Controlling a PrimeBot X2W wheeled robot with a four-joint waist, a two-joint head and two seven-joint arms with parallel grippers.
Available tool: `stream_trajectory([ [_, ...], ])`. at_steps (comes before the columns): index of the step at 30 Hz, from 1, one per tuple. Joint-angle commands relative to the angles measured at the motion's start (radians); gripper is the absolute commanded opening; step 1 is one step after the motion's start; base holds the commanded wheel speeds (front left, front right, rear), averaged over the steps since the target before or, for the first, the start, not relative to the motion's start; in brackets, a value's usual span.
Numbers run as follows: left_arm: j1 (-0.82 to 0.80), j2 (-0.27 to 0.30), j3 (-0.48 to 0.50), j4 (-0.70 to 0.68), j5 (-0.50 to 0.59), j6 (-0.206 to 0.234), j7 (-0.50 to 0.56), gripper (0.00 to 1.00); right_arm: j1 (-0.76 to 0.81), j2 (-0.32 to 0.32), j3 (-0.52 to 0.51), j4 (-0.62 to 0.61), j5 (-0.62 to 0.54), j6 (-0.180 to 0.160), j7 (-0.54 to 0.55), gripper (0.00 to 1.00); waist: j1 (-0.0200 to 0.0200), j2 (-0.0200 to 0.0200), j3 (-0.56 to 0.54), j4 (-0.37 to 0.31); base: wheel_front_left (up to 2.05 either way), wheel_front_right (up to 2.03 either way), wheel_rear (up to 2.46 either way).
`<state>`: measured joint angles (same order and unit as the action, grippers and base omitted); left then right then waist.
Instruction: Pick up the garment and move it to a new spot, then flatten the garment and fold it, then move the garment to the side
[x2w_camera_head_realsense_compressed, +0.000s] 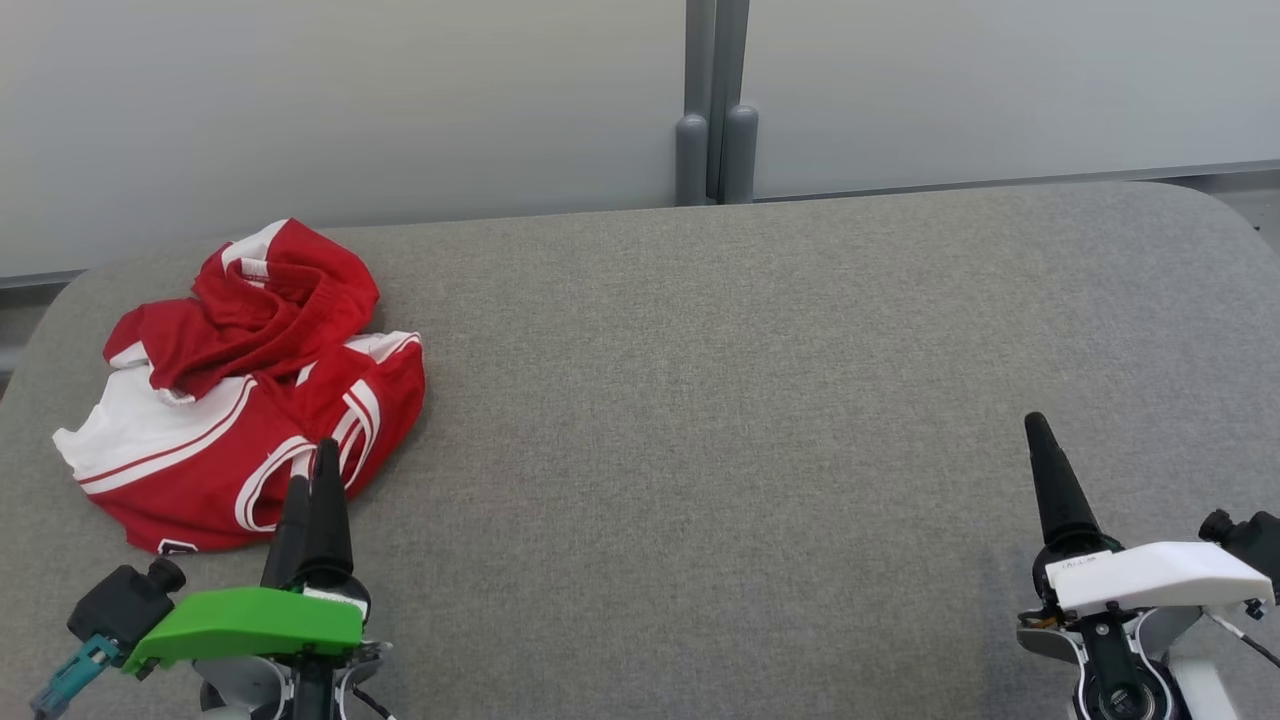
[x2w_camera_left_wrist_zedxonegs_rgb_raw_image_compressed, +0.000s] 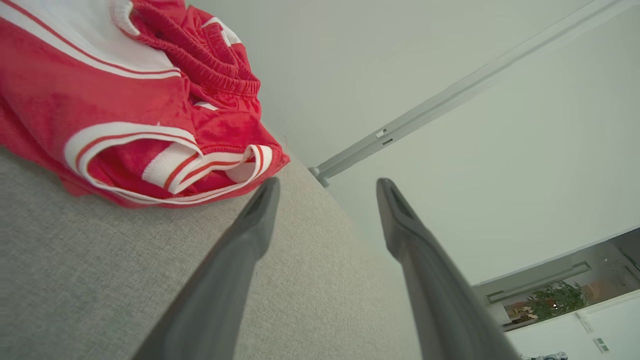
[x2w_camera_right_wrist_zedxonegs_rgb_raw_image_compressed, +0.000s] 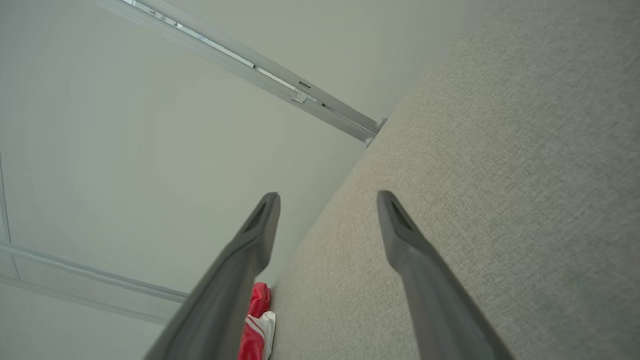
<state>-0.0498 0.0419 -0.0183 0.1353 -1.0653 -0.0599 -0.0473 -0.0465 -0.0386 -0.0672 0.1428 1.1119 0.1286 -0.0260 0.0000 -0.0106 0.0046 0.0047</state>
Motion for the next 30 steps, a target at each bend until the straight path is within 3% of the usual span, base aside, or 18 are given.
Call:
stream_trajectory([
  [1, -0.002, 0.006, -0.006, -0.021, 0.045, 0.008, -0.011, 1.0, -0.006, -0.007, 0.007, -0.027, -0.047, 0.002, -0.012, 1.0, 0.0, 0.0031, 0.0, 0.0, 0.0, 0.0, 0.0],
  [14, 0.022, 0.015, -0.038, -0.035, 0.331, 0.027, -0.056, 1.0, 0.013, -0.009, 0.047, -0.057, -0.309, 0.002, -0.061, 1.0, 0.0, 0.0043, 0.005, 0.004, 0.0, 0.0, 0.0],
  [30, 0.048, 0.033, -0.073, -0.037, 0.526, 0.067, -0.099, 1.0, 0.028, -0.01, 0.067, -0.064, -0.489, 0.003, -0.107, 1.0, 0.0, 0.0055, 0.008, 0.003, 0.0, 0.0, 0.0],
])
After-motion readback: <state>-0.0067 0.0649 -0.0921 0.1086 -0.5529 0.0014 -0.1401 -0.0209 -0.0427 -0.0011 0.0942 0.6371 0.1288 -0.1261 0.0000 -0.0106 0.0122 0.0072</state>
